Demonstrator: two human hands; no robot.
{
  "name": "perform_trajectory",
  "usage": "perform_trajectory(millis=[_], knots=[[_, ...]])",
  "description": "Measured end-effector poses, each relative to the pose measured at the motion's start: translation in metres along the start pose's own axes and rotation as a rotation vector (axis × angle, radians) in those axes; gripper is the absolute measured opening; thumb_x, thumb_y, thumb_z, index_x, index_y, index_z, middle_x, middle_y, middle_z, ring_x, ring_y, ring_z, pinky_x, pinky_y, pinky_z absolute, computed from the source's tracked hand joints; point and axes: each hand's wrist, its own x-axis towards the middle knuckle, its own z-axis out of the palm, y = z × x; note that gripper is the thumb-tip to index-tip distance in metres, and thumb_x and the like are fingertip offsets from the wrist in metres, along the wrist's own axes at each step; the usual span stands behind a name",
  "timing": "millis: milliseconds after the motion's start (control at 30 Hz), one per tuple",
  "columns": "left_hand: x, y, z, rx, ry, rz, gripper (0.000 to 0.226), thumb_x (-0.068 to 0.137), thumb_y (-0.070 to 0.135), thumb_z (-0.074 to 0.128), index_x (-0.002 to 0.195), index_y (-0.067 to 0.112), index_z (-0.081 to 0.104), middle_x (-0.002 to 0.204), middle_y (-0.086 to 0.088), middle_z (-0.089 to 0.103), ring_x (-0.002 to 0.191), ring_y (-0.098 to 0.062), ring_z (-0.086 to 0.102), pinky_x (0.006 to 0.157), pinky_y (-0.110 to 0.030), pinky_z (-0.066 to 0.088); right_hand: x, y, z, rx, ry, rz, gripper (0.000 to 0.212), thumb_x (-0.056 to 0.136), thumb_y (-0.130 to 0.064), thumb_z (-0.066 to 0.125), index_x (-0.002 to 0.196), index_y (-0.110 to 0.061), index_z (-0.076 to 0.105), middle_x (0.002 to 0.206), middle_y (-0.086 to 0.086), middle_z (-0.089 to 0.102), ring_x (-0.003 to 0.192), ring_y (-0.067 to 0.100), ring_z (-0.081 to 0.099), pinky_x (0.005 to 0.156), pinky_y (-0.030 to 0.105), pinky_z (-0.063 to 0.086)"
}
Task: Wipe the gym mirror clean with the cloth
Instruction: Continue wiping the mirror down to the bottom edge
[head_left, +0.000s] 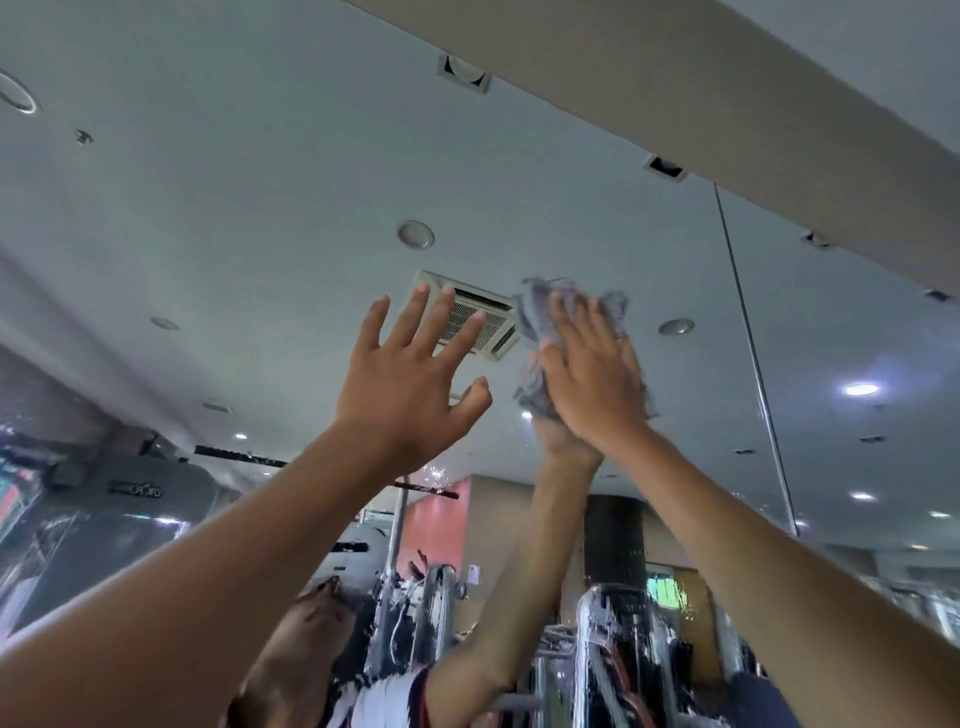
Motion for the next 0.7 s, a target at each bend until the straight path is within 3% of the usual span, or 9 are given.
perform_trajectory(millis=[67,133,233,300,367,467,567,633,700], knots=[[0.000,0.001,0.000,0.005,-0.005,0.004,0.086,0.080,0.060,-0.010,0.161,0.034,0.003,0.169,-0.003,-0.005,0.155,-0.022,-0.009,0.122,-0.047,-0.009,-0.032,0.007,-0.004,0.041,-0.027,-0.201,0.062,0.097,-0.051,0.010,0.156,-0.033,0.008,0.158,-0.016,-0.006,0.147,-0.003,-0.016,0.116,0.022,-0.017],[-0.002,0.003,0.000,0.014,-0.010,-0.001,0.085,0.080,0.059,-0.012,0.161,0.033,0.001,0.169,-0.004,-0.007,0.155,-0.023,-0.011,0.123,-0.047,-0.010,-0.045,0.032,-0.008,0.057,-0.060,-0.238,0.059,0.096,-0.051,0.012,0.153,-0.036,0.010,0.158,-0.018,-0.002,0.144,-0.010,-0.016,0.116,0.021,-0.016],[-0.007,0.005,0.002,0.013,-0.011,-0.018,0.083,0.081,0.057,-0.013,0.160,0.032,-0.006,0.168,-0.004,-0.010,0.154,-0.023,-0.014,0.121,-0.048,-0.012,-0.016,0.051,-0.005,0.031,-0.001,-0.016,0.069,0.092,-0.053,0.006,0.157,-0.030,0.012,0.164,-0.008,0.007,0.151,0.003,-0.003,0.124,0.038,0.003],[-0.009,0.006,0.003,0.011,-0.005,-0.023,0.083,0.081,0.057,-0.014,0.160,0.032,-0.006,0.168,-0.004,-0.010,0.155,-0.023,-0.014,0.121,-0.047,-0.012,0.014,0.038,-0.002,0.020,0.043,0.202,0.065,0.098,-0.045,0.013,0.159,-0.024,0.012,0.167,-0.001,0.009,0.153,0.014,0.002,0.124,0.043,0.004],[-0.010,0.005,0.002,0.010,-0.005,-0.016,0.084,0.080,0.057,-0.013,0.160,0.032,-0.003,0.169,-0.003,-0.009,0.155,-0.022,-0.013,0.121,-0.047,-0.011,0.025,0.012,0.000,0.042,0.052,0.255,0.058,0.103,-0.036,0.019,0.159,-0.024,0.011,0.167,0.000,0.006,0.154,0.017,0.001,0.124,0.045,0.000],[-0.012,0.002,0.000,0.010,-0.010,0.001,0.086,0.080,0.057,-0.012,0.161,0.032,0.001,0.169,-0.003,-0.007,0.155,-0.022,-0.010,0.123,-0.047,-0.008,-0.011,-0.016,0.005,0.045,0.040,-0.056,0.061,0.099,-0.044,0.012,0.158,-0.027,0.013,0.163,-0.007,-0.001,0.153,0.013,-0.003,0.121,0.037,-0.008],[-0.013,0.003,0.001,0.000,-0.001,-0.004,0.084,0.081,0.057,-0.011,0.160,0.032,0.000,0.169,-0.004,-0.007,0.155,-0.022,-0.010,0.123,-0.047,-0.008,-0.050,0.011,0.001,0.054,-0.038,-0.306,0.059,0.100,-0.047,0.015,0.157,-0.032,0.013,0.162,-0.013,-0.001,0.150,0.000,-0.011,0.120,0.026,-0.016],[-0.014,0.006,0.000,0.000,-0.008,-0.007,0.083,0.082,0.057,-0.011,0.160,0.031,-0.002,0.168,-0.004,-0.008,0.155,-0.023,-0.011,0.123,-0.047,-0.009,-0.041,0.041,-0.004,0.051,-0.041,-0.228,0.059,0.097,-0.049,0.013,0.155,-0.034,0.012,0.163,-0.012,0.004,0.149,-0.002,-0.010,0.123,0.032,-0.009],[-0.014,0.005,0.000,0.014,-0.014,-0.013,0.082,0.082,0.056,-0.012,0.160,0.031,-0.006,0.168,-0.005,-0.011,0.154,-0.023,-0.014,0.122,-0.048,-0.011,-0.015,0.048,-0.003,0.048,0.016,0.028,0.064,0.095,-0.049,0.011,0.156,-0.031,0.012,0.165,-0.008,0.009,0.152,0.006,-0.002,0.124,0.041,0.003]])
